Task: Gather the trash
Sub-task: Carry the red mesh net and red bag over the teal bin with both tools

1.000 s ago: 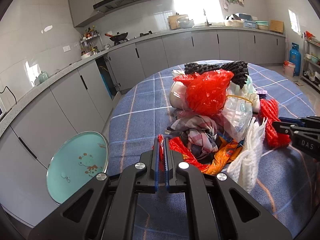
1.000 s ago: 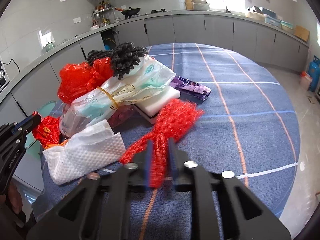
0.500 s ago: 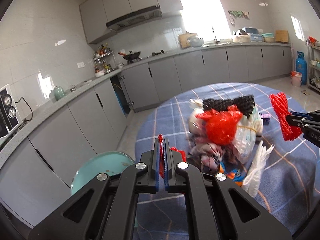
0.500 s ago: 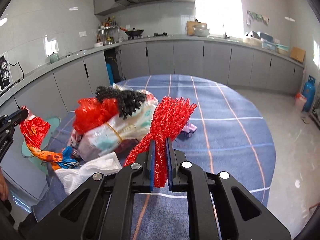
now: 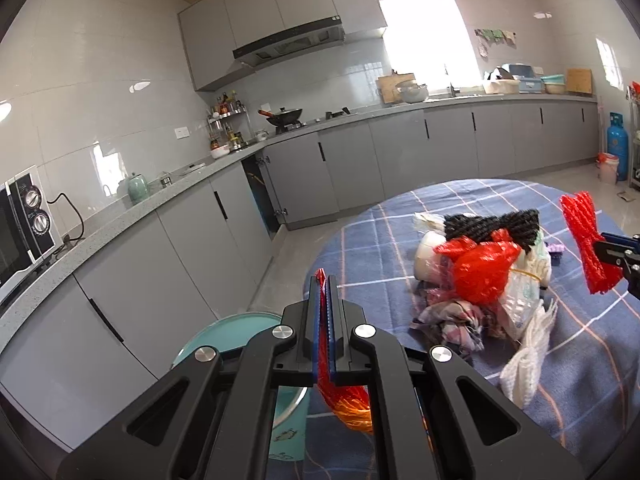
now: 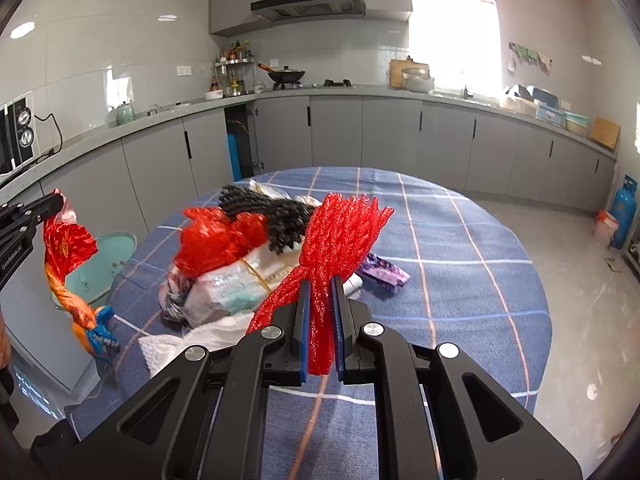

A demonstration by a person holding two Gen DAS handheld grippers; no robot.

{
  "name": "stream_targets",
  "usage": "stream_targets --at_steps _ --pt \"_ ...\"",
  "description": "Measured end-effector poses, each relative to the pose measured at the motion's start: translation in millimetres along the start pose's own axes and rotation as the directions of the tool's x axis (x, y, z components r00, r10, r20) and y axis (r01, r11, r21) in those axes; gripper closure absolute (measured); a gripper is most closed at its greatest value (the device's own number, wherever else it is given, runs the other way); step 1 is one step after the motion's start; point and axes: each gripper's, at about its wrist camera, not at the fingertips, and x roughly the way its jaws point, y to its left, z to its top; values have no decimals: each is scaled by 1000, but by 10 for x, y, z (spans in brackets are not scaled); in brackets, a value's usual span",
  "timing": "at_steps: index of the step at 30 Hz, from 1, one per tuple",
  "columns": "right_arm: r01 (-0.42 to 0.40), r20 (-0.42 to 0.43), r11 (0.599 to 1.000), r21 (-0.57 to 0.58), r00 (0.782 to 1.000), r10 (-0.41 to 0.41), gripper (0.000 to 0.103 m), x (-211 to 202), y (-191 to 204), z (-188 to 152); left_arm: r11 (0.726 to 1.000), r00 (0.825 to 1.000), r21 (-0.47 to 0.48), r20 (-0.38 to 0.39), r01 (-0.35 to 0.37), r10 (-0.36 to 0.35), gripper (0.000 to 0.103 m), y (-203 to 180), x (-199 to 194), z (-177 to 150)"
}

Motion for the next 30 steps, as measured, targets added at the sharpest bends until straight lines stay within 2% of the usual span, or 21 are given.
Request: stream_targets --at_steps 10,16,24,30 --pt "-110 74 992 -65 991 115 92 0 394 305 994 994 -45 27 -101 102 100 446 -128 120" --pt "-197 118 972 -125 970 211 92 49 747 547 982 984 -68 6 -175 176 100 711 -105 79" --pt "-287 113 945 -154 945 306 92 228 1136 764 962 966 -93 -29 -257 256 100 1033 16 -31" --pt "-326 99 930 -167 933 345 92 352 1387 849 944 952 -126 -19 -306 306 100 1296 24 14"
